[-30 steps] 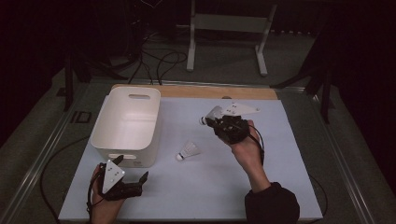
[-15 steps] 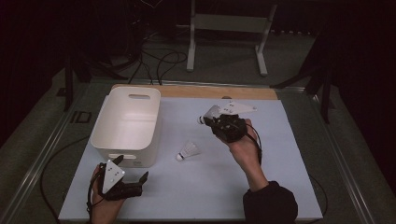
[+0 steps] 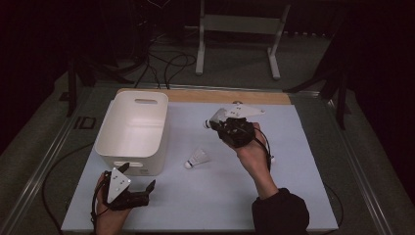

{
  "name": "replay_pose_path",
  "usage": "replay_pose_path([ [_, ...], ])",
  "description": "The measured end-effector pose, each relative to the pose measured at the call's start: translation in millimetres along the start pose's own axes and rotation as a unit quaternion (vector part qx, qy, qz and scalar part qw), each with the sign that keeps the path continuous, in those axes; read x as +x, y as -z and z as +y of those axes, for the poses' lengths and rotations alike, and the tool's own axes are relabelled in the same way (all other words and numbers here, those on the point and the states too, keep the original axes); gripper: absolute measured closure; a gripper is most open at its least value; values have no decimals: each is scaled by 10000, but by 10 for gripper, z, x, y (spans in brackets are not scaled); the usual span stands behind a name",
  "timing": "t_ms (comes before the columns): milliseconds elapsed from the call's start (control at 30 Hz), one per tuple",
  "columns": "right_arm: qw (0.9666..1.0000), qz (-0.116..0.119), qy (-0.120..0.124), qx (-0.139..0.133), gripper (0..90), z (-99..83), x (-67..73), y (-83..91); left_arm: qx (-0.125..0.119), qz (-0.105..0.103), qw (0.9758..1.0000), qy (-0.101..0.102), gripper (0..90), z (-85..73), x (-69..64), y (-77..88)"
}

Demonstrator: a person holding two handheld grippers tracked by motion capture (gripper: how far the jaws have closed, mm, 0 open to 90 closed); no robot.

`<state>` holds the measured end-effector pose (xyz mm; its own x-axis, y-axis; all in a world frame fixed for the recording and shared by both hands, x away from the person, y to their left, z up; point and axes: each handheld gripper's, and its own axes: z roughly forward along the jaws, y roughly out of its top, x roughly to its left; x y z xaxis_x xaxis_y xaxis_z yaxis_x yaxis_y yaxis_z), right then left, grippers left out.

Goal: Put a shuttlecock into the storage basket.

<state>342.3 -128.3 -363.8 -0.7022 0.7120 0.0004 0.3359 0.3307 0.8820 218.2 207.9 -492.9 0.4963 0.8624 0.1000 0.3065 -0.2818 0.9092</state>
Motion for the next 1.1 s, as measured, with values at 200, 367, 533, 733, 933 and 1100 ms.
replay_pose_path([
  [200,10000,-18,3,-11,853,27,18,-22,-15,4,10000,16,6,0,-3,-2],
  [367,10000,11,12,-32,853,52,32,-42,1,3,10000,4,6,0,-2,0],
  [533,10000,-11,2,-13,853,59,36,-61,1,-4,10000,2,6,0,-2,-1],
  [733,10000,-37,12,4,853,77,32,-92,10,-1,10000,-15,6,0,-1,0],
  [933,10000,-38,40,25,852,96,31,-127,12,1,10000,-17,6,0,0,0],
  [1100,10000,-60,46,25,853,112,29,-151,12,0,10000,-19,6,0,-1,0],
])
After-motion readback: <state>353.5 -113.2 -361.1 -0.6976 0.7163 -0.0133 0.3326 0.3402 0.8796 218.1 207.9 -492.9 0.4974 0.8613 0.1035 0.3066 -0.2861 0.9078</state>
